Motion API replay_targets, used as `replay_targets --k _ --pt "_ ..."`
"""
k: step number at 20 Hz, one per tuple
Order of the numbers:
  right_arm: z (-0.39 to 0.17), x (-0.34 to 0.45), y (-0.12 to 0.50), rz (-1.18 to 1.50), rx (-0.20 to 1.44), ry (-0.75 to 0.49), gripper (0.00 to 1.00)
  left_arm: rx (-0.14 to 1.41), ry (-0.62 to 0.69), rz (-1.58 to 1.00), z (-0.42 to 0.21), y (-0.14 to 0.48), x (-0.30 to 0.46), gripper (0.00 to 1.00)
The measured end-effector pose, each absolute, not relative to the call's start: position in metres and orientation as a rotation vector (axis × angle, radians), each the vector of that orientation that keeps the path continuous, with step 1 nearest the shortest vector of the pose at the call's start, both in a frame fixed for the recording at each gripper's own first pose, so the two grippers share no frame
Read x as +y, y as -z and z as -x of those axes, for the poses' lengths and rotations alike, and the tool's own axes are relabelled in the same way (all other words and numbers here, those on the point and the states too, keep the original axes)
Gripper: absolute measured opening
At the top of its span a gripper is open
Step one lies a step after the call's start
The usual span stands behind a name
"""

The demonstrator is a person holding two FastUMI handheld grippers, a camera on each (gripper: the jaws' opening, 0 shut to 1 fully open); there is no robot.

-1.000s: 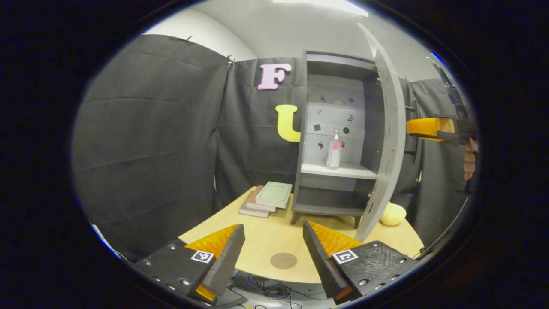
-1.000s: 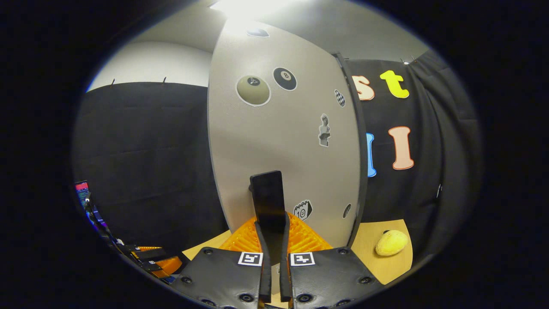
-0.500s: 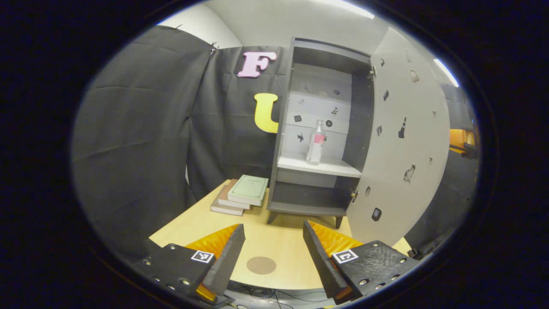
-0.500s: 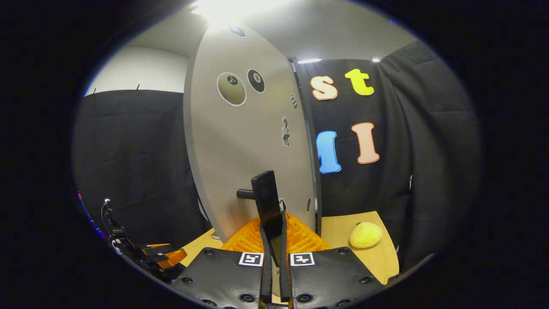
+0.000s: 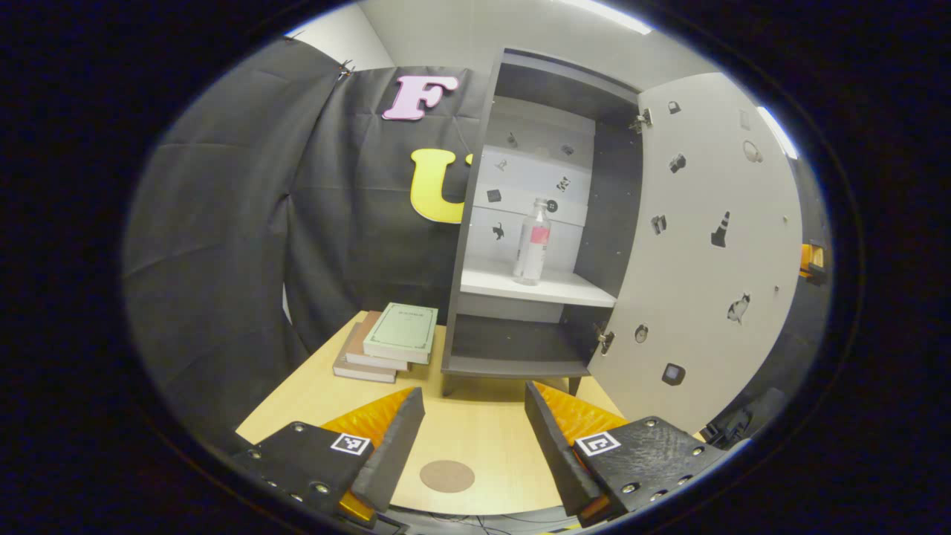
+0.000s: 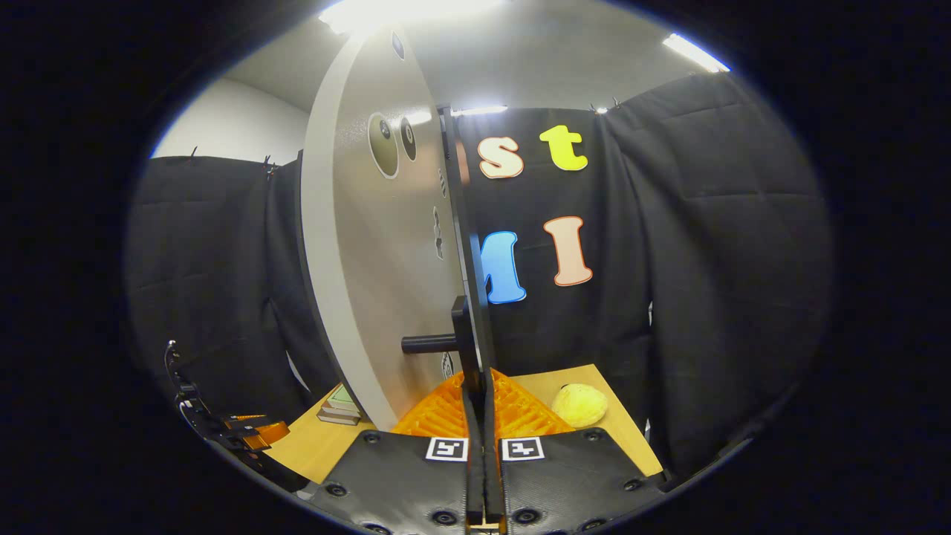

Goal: Open the cabinet door with the right hand, grasp the bottle in the cabinet with the left hand and place it on the coaster, then close the cabinet door with the right hand.

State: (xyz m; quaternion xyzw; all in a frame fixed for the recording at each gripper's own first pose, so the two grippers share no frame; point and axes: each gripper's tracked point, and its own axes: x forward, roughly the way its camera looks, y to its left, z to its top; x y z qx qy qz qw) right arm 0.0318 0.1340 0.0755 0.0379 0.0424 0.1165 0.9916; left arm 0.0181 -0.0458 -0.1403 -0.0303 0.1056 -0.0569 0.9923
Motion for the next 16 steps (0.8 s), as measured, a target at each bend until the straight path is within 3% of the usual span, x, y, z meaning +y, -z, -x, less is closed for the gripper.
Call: replay_targets --k 7,10,13,14,15,16 --pt "-0.013 0.127 -0.066 -0.115 0.078 -0.163 0.05 0.184 0.228 -0.002 -0.052 0.116 -0.027 0.83" --pt "0.009 0.115 -0.050 -0.172 0.109 -0.073 0.08 0.185 0.277 0.008 -0.067 0.111 -0.023 0.83" --pt "0.028 0.096 -0.043 -0.203 0.117 0.049 0.00 0.191 0.327 0.007 -0.068 0.107 -0.026 0.85" --pt "0.034 0.087 -0.044 -0.206 0.109 0.094 0.03 0.185 0.344 0.003 -0.071 0.101 -0.025 0.85" --pt "0.039 0.082 -0.045 -0.212 0.096 0.123 0.00 0.176 0.360 0.002 -0.075 0.094 -0.025 0.83" --pt "0.041 0.077 -0.048 -0.218 0.088 0.149 0.07 0.167 0.375 0.007 -0.082 0.087 -0.027 0.83"
